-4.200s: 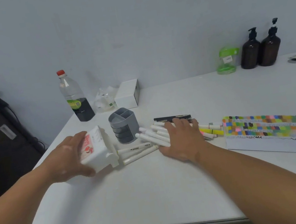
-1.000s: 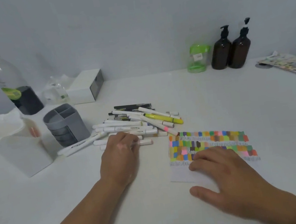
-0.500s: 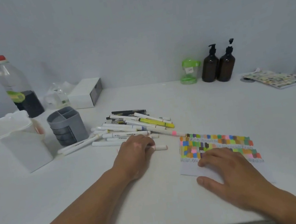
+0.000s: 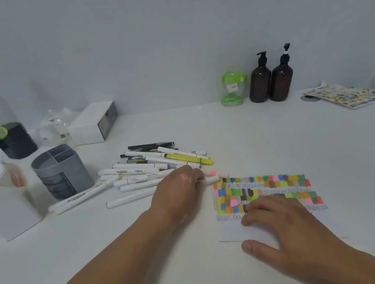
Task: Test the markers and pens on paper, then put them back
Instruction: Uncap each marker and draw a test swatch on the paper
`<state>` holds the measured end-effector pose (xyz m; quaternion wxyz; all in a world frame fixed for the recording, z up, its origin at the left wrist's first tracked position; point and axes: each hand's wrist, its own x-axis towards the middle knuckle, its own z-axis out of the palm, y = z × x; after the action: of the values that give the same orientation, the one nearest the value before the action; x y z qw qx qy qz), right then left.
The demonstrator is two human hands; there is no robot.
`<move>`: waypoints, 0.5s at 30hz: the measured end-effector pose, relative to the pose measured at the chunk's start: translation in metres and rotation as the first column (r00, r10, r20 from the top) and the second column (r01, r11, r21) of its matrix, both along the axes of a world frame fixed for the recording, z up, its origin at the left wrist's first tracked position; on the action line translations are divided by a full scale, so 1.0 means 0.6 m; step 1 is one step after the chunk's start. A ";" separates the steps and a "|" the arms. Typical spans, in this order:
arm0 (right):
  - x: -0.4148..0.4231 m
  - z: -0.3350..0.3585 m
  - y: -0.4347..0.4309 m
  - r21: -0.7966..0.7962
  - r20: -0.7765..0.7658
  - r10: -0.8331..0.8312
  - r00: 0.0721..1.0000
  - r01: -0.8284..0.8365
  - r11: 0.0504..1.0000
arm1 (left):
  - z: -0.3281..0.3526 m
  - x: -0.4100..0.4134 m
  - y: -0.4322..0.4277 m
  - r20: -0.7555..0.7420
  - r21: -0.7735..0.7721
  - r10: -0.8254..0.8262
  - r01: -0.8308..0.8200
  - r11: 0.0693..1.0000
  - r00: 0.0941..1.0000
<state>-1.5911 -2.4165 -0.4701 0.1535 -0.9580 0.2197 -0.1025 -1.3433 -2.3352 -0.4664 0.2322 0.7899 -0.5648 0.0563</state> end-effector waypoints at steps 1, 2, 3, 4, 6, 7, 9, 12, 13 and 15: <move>0.001 0.000 -0.002 0.003 0.003 0.002 1.000 -0.002 1.000 | 0.004 0.001 -0.011 0.008 0.018 0.024 -0.025 1.000 1.000; 0.002 0.000 -0.003 0.004 0.004 0.004 1.000 -0.004 1.000 | 0.007 0.003 -0.021 0.026 0.034 0.050 -0.050 0.998 0.998; 0.003 0.001 -0.003 0.000 -0.002 0.010 1.000 -0.010 1.000 | 0.010 0.005 -0.028 0.052 0.049 0.070 -0.072 0.996 0.996; 0.005 0.002 -0.004 -0.004 -0.007 0.016 1.000 -0.016 1.000 | 0.012 0.009 -0.035 0.079 0.058 0.083 -0.087 0.994 0.993; 0.009 0.005 -0.006 0.002 0.000 0.028 1.000 -0.028 1.000 | 0.012 0.015 -0.042 0.109 0.051 0.093 -0.099 0.994 0.990; 0.012 0.007 -0.006 0.008 0.014 0.034 0.999 -0.034 0.999 | 0.011 0.017 -0.041 0.104 0.036 0.094 -0.098 0.995 0.990; 0.020 0.009 -0.008 0.014 0.063 0.038 0.997 -0.039 0.999 | 0.005 0.020 -0.031 0.078 -0.016 0.086 -0.085 0.996 0.993; 0.045 0.017 -0.013 0.048 0.171 -0.003 0.985 -0.006 0.999 | 0.003 0.027 -0.014 0.030 -0.189 0.053 -0.046 0.981 0.998; 0.057 0.022 -0.014 0.067 0.218 -0.023 0.976 0.009 0.998 | 0.007 0.029 -0.010 -0.004 -0.265 0.047 -0.047 0.963 0.999; 0.087 0.036 -0.014 0.111 0.294 -0.061 0.954 0.030 0.993 | 0.018 0.022 -0.004 -0.096 -0.390 0.053 -0.086 0.917 0.994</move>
<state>-1.5387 -2.4251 -0.4485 0.2323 -0.9171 0.2213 -0.2368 -1.3299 -2.3377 -0.4555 0.4073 0.7484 -0.5033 0.1436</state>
